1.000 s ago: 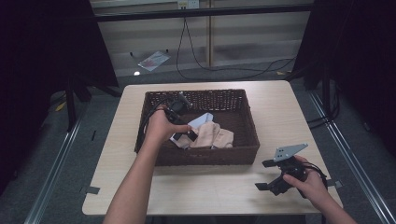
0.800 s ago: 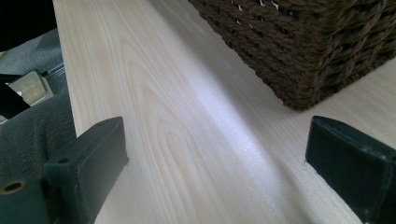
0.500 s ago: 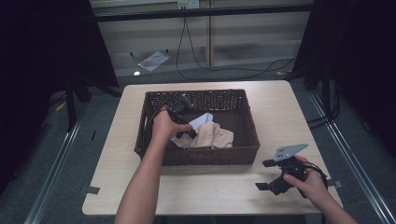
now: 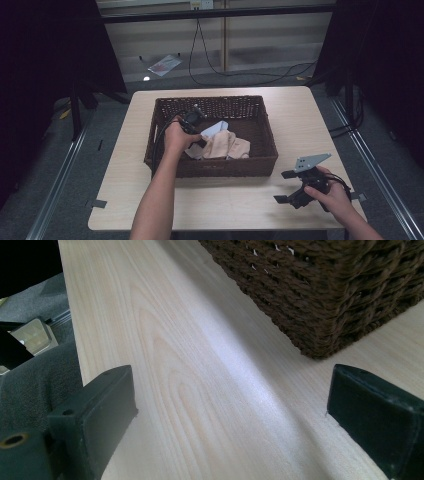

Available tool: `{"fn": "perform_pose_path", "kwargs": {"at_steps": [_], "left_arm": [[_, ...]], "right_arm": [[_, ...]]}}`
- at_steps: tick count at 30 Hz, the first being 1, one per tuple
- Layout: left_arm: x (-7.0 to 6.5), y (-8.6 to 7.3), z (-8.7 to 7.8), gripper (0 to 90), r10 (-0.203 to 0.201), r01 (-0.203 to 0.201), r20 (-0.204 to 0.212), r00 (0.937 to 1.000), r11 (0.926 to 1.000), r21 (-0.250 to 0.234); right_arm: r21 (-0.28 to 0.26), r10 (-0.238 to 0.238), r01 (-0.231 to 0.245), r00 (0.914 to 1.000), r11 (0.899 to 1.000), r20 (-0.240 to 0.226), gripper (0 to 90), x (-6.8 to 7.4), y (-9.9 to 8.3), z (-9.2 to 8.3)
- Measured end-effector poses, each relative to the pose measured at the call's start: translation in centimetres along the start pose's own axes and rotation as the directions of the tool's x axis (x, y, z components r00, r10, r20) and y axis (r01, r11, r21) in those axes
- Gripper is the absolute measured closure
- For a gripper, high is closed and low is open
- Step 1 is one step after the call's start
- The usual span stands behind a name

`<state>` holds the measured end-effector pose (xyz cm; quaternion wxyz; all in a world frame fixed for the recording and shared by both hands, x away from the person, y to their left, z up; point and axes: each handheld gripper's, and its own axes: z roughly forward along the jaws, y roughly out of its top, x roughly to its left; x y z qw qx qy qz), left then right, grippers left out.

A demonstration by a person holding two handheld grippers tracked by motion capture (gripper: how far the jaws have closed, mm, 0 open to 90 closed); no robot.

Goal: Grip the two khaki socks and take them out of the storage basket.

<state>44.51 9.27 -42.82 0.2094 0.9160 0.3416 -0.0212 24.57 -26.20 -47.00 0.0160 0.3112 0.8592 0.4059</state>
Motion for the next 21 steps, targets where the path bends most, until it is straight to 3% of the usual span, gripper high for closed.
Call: {"fn": "perform_pose_path", "kwargs": {"at_steps": [2, 3, 7, 10, 11, 12, 21], "left_arm": [[-0.1, 0.0, -0.7, 81.9, -0.015, 0.014, 0.034, 0.9993, 0.9999, 0.006], [-0.2, 0.1, -1.2, 83.0, -0.018, 0.017, 0.031, 0.9994, 0.9995, 0.025], [-0.6, 0.2, -3.3, 83.8, -0.041, 0.039, 0.070, 0.9967, 0.9985, 0.039], [-0.8, 0.4, -5.4, 83.8, -0.064, 0.062, 0.052, 0.9966, 0.9978, 0.023], [-0.8, 0.4, -5.4, 83.9, -0.064, 0.062, 0.052, 0.9966, 0.9978, 0.023], [-0.9, 0.6, -6.5, 83.9, -0.070, 0.070, 0.067, 0.9953, 0.9975, 0.013], [-1.7, 1.7, -10.3, 83.9, -0.094, 0.092, 0.069, 0.9932, 0.9952, 0.032]], "right_arm": [[-0.003, 0.001, -0.001, 1.0000, 1.000, -0.001, 5.2, 0.0, 0.0, 0.0], [-0.003, 0.000, 0.000, 1.0000, 1.000, -0.001, 5.2, 0.0, 0.0, 0.0], [-0.002, 0.000, 0.000, 1.0000, 1.000, 0.001, 5.2, 0.0, 0.0, 0.0], [0.000, 0.000, 0.000, 1.0000, 1.000, 0.000, 5.2, 0.0, 0.0, 0.0], [0.000, 0.000, 0.000, 1.0000, 1.000, 0.000, 5.2, 0.0, 0.0, 0.0], [0.001, 0.000, 0.000, 1.0000, 1.000, 0.000, 5.2, 0.1, 0.0, 0.0], [-0.005, -0.001, 0.001, 1.0000, 1.000, 0.002, 5.2, 0.0, 0.0, 0.0]]}}
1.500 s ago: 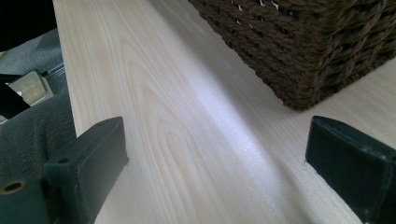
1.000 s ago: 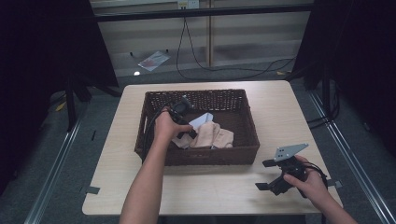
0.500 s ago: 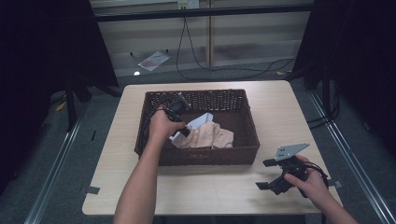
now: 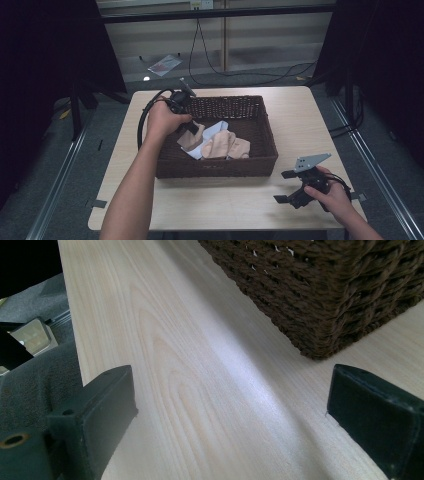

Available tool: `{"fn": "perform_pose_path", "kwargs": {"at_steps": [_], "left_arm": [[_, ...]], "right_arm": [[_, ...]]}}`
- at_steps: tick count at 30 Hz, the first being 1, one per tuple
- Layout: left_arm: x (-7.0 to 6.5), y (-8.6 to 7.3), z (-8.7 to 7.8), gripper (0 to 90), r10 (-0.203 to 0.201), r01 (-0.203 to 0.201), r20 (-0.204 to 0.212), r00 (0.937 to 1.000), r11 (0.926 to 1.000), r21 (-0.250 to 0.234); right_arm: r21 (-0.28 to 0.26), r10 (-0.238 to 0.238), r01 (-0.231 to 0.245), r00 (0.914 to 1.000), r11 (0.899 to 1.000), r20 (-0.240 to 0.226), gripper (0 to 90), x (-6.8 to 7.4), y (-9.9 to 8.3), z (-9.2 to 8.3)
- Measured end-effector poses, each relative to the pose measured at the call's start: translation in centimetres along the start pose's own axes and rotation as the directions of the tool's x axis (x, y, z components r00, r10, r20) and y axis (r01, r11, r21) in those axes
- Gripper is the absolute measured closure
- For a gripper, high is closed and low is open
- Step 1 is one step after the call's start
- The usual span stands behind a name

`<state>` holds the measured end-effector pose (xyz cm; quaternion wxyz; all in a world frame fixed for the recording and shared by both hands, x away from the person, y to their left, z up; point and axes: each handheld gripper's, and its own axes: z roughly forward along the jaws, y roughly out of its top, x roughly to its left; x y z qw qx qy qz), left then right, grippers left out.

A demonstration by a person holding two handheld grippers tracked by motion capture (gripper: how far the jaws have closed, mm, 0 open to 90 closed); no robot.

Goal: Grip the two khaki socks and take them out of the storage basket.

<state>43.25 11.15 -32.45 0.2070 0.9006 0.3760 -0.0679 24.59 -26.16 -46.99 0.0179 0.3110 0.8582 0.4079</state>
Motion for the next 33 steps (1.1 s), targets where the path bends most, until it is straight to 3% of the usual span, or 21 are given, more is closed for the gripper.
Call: {"fn": "perform_pose_path", "kwargs": {"at_steps": [12, 19, 33], "left_arm": [[-1.4, 0.6, -3.5, 83.8, -0.019, 0.018, 0.015, 0.9997, 0.9993, 0.032], [-2.4, 0.7, -4.9, 83.7, -0.003, 0.001, 0.028, 0.9996, 0.9978, 0.066], [-4.1, 0.7, -6.3, 83.7, 0.026, -0.030, 0.051, 0.9984, 0.9954, 0.091]], "right_arm": [[0.000, 0.000, 0.000, 1.0000, 1.000, -0.001, 5.2, 0.0, 0.0, 0.0], [0.001, 0.002, -0.002, 1.0000, 1.000, -0.005, 5.2, 0.0, 0.0, 0.1], [0.000, 0.000, 0.000, 1.0000, 1.000, -0.002, 5.2, 0.0, 0.0, 0.0]]}}
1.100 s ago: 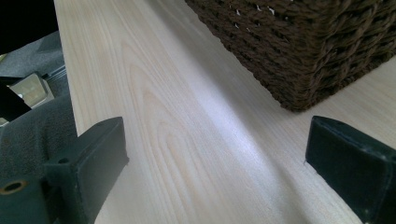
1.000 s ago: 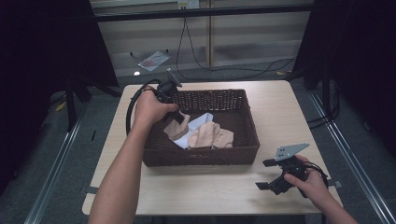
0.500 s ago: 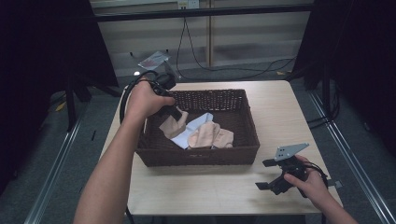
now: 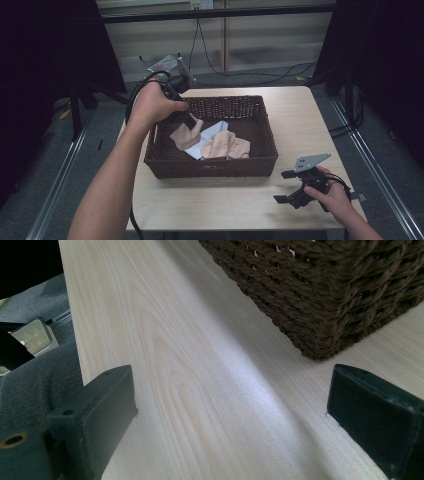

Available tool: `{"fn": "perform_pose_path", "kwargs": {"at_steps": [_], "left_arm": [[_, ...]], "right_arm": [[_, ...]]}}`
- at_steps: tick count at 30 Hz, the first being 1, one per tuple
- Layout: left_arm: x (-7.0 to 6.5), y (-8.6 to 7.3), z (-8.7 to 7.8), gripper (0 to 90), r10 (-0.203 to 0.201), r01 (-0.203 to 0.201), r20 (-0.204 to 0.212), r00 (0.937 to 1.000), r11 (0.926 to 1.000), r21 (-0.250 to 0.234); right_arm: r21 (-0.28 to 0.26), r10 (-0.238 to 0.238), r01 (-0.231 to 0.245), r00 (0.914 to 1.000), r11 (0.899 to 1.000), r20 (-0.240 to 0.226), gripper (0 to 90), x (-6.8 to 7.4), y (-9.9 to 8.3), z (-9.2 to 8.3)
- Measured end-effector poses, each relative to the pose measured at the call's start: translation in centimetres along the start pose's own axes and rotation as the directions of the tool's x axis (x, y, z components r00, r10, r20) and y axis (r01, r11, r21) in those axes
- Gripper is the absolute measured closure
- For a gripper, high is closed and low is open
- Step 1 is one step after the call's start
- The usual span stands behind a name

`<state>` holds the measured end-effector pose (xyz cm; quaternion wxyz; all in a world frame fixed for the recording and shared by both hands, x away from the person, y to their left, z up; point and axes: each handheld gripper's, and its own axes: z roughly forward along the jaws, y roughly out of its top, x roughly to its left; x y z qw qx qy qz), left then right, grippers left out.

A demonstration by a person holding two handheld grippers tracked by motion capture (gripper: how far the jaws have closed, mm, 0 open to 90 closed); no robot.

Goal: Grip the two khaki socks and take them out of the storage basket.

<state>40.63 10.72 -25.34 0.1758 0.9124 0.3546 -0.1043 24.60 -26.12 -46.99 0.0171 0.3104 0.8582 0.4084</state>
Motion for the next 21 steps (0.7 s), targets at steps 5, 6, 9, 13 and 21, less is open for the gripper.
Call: {"fn": "perform_pose_path", "kwargs": {"at_steps": [5, 6, 9, 13, 21], "left_arm": [[-0.6, -0.2, -0.1, 83.6, 0.014, -0.014, 0.009, 0.9999, 0.9998, -0.010], [-0.8, -0.2, -0.2, 83.6, 0.021, -0.021, 0.011, 0.9997, 0.9998, -0.005], [-1.1, -0.4, -0.2, 83.6, 0.034, -0.034, 0.015, 0.9993, 0.9994, -0.001], [-1.4, -0.6, -0.1, 83.5, 0.050, -0.049, 0.027, 0.9984, 0.9988, -0.002], [-2.0, -1.2, 0.6, 83.5, 0.077, -0.078, 0.033, 0.9965, 0.9968, 0.017]], "right_arm": [[0.001, 0.002, -0.002, 1.0000, 1.000, 0.000, 5.2, 0.0, 0.0, 0.0], [0.000, 0.001, -0.001, 1.0000, 1.000, 0.000, 5.2, 0.0, 0.0, 0.0], [0.001, 0.002, -0.002, 1.0000, 1.000, -0.003, 5.2, 0.1, 0.0, 0.0], [0.001, -0.001, 0.001, 1.0000, 1.000, -0.001, 5.2, 0.1, 0.0, 0.0], [0.001, -0.001, 0.001, 1.0000, 1.000, 0.000, 5.2, 0.1, 0.0, 0.0]]}}
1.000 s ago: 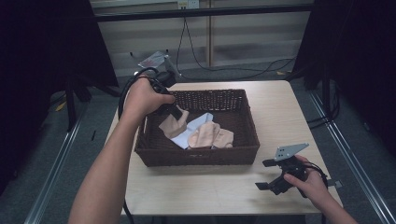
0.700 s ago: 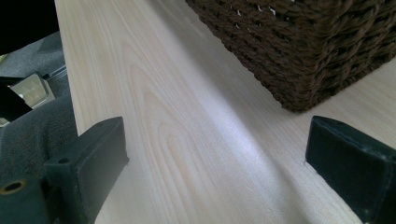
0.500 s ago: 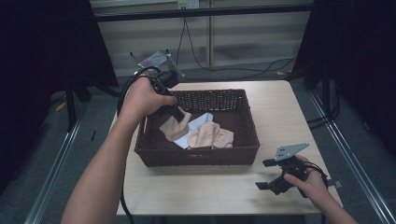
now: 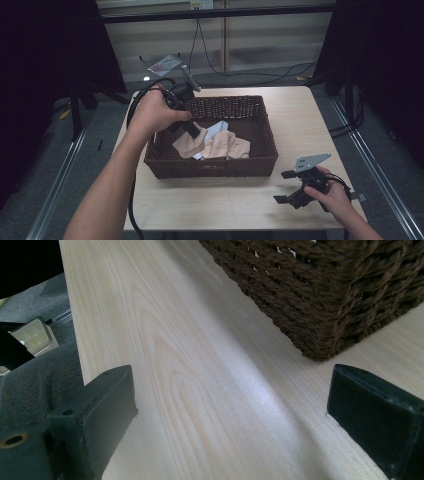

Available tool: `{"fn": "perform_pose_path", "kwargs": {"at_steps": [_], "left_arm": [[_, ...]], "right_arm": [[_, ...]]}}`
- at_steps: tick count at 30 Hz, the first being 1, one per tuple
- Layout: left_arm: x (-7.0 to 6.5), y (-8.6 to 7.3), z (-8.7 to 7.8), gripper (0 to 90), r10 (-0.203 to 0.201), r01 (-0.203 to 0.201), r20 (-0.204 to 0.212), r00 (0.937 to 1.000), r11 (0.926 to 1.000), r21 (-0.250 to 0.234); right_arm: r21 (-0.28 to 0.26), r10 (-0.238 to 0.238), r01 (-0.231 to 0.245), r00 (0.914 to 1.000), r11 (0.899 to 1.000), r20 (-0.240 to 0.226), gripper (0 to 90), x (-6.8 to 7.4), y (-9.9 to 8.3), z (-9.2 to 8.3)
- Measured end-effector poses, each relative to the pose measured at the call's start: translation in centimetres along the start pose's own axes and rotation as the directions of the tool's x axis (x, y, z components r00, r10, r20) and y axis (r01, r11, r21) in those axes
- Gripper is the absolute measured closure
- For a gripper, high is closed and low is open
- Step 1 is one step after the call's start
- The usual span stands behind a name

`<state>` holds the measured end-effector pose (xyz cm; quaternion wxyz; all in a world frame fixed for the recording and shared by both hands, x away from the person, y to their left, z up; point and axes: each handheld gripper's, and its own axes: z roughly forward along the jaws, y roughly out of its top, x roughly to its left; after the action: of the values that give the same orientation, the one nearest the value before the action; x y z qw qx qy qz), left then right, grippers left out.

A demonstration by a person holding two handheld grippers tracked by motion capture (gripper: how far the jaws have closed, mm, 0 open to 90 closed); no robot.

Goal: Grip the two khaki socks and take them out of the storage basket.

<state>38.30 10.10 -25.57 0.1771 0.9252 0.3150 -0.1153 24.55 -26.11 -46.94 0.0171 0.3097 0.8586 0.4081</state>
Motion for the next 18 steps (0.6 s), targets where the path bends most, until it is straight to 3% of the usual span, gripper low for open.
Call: {"fn": "perform_pose_path", "kwargs": {"at_steps": [18], "left_arm": [[-1.2, -2.2, 2.0, 83.4, 0.048, -0.048, 0.038, 0.9981, 0.9988, -0.002]], "right_arm": [[0.001, -0.001, 0.001, 1.0000, 1.000, 0.001, 5.2, 0.0, 0.0, 0.0]]}}
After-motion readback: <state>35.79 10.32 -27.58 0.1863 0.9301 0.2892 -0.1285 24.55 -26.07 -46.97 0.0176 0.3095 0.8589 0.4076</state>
